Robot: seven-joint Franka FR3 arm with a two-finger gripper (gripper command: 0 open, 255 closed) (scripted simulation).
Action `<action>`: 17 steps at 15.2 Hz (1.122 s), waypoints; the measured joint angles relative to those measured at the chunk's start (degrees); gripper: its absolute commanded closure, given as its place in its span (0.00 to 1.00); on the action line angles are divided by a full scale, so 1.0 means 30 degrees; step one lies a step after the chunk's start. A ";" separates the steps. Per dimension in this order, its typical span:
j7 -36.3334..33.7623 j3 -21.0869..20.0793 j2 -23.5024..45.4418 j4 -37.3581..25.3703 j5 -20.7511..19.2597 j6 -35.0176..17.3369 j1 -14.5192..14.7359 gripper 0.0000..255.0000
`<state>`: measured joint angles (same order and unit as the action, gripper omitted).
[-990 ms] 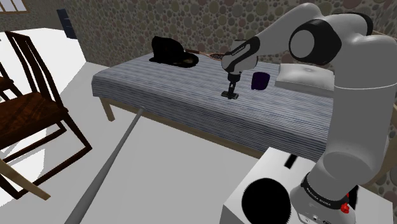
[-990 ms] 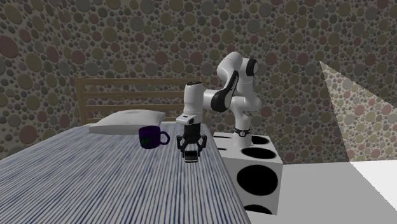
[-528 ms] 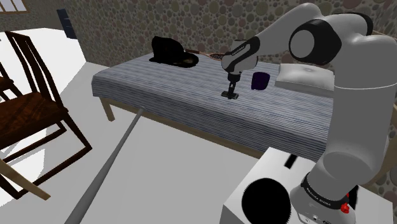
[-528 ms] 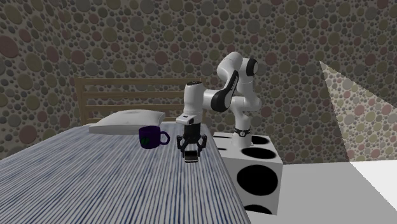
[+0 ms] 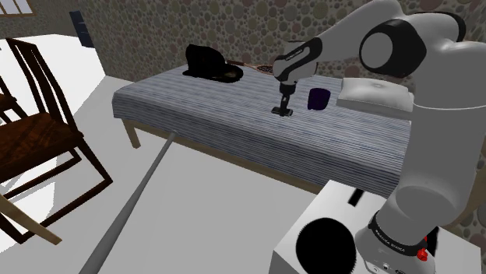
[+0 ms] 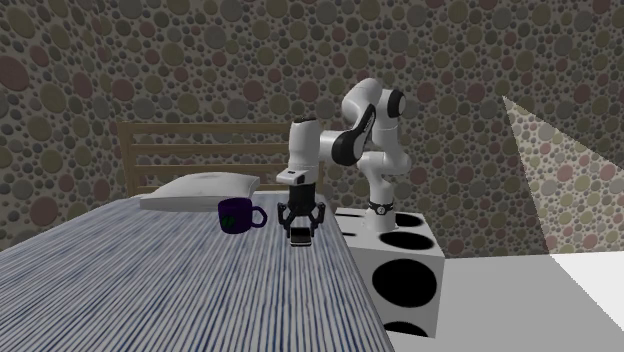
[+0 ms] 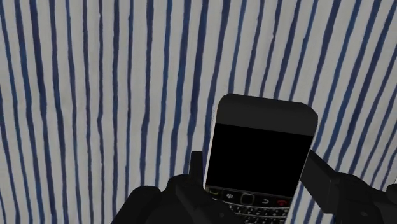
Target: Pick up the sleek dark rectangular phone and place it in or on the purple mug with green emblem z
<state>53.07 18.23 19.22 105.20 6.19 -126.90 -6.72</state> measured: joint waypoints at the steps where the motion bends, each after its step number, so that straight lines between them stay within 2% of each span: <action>1: -0.0040 0.0023 -0.0120 -0.0160 -0.0058 0.0272 0.0017 1.00; 17: -0.0427 0.0230 -0.1517 -0.2438 -0.0668 0.3867 0.0164 1.00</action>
<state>51.79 18.92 14.67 97.89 4.18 -115.30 -6.23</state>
